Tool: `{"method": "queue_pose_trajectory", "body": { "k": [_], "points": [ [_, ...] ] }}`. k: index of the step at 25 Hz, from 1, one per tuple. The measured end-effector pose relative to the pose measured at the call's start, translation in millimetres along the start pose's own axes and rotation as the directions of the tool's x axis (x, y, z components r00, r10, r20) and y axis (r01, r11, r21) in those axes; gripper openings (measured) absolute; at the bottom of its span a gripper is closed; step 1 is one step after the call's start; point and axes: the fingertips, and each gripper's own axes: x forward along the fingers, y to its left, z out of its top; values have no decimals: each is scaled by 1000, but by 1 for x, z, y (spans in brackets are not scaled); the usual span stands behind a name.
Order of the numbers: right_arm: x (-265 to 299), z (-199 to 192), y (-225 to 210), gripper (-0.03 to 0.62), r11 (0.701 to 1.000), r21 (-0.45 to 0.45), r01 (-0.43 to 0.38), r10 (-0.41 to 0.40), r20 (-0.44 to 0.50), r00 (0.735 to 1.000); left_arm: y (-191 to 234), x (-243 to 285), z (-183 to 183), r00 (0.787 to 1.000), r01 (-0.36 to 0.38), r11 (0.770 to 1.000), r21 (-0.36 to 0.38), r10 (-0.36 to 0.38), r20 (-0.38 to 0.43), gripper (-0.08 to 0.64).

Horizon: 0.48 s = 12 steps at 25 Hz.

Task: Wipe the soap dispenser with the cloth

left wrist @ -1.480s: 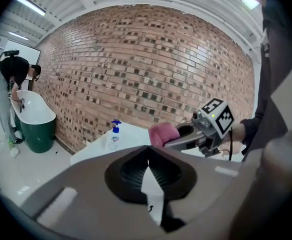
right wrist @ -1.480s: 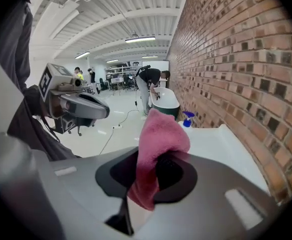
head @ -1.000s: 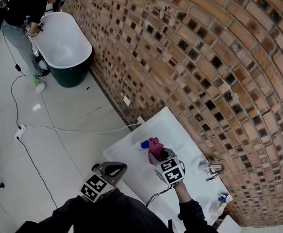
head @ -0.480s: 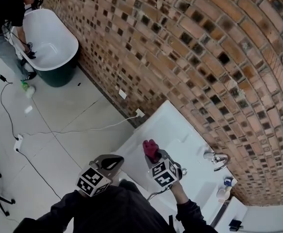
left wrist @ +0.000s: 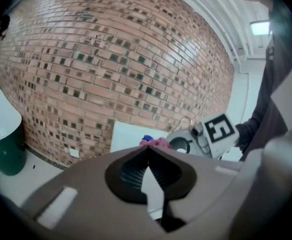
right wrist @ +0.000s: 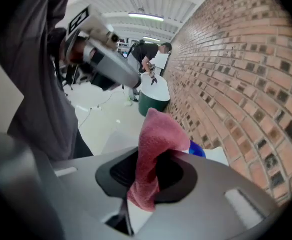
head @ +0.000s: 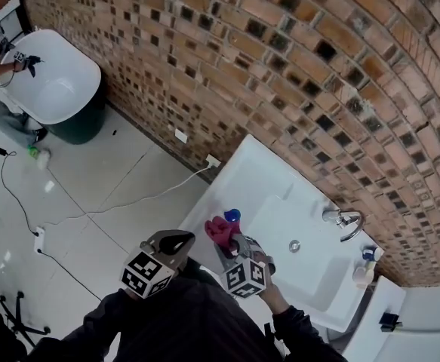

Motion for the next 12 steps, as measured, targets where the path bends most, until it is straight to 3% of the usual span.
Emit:
{"method": "queue_pose_trajectory", "body": {
  "k": [3,5,12],
  "points": [
    [11,-34,8,74,963,-240,120,-141,-73,987,-4,2,4,1000,-13,1000,13,13,-15,0],
    [15,-37,9,74,932,-326,157,-186,-61,981,-4,3,3,999,-27,1000,16,28,-23,0],
    [40,-42,-1,74,956,-226,186,-193,-12,981,-9,9,1,996,-77,997,11,78,-39,0]
  ]
}}
